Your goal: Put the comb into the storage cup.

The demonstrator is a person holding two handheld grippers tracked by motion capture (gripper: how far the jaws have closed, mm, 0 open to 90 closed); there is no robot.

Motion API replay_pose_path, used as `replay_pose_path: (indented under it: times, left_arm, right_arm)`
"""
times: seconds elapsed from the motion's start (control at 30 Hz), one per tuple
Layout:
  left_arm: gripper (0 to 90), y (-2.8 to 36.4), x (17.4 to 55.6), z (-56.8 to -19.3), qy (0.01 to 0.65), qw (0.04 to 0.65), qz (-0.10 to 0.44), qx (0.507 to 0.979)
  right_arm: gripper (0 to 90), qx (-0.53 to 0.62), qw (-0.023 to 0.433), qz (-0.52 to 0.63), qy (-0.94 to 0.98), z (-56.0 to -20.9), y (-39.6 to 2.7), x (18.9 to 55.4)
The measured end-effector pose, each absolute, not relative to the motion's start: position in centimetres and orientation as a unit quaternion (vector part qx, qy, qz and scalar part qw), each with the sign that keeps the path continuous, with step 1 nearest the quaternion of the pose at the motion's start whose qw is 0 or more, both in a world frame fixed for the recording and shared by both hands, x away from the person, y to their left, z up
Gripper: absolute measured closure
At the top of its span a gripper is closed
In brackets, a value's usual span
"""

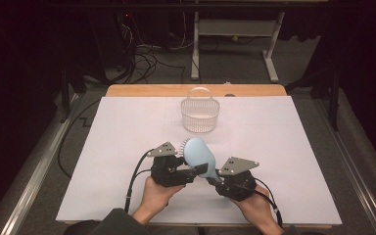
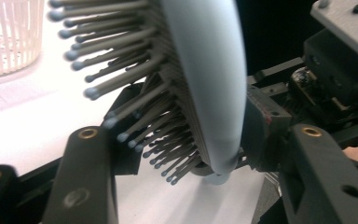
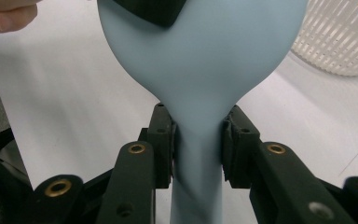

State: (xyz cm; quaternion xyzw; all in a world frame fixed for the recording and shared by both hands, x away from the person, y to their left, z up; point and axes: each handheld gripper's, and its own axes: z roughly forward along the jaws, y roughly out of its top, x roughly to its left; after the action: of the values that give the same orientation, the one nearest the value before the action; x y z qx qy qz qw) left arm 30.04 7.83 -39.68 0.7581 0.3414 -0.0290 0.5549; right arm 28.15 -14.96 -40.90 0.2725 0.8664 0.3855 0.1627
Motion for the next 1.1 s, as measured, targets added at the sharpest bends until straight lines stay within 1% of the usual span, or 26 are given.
replay_pose_path:
  times: [0.27, 0.9, 1.1]
  left_arm:
    - [50.6, 7.89, 29.76, -39.19, 0.334, 0.558, -0.029, 0.759]
    - [51.8, 8.00, 29.63, -38.78, 0.326, 0.557, -0.027, 0.764]
    - [51.8, 7.98, 29.51, -38.67, 0.322, 0.557, -0.023, 0.765]
  right_arm:
    - [69.2, 0.270, 0.163, 0.392, 0.864, -40.76, -14.81, 28.11]
    - [68.8, 0.262, 0.153, 0.402, 0.864, -40.71, -14.88, 28.17]
    - [65.6, 0.259, 0.156, 0.405, 0.863, -40.67, -14.88, 28.09]
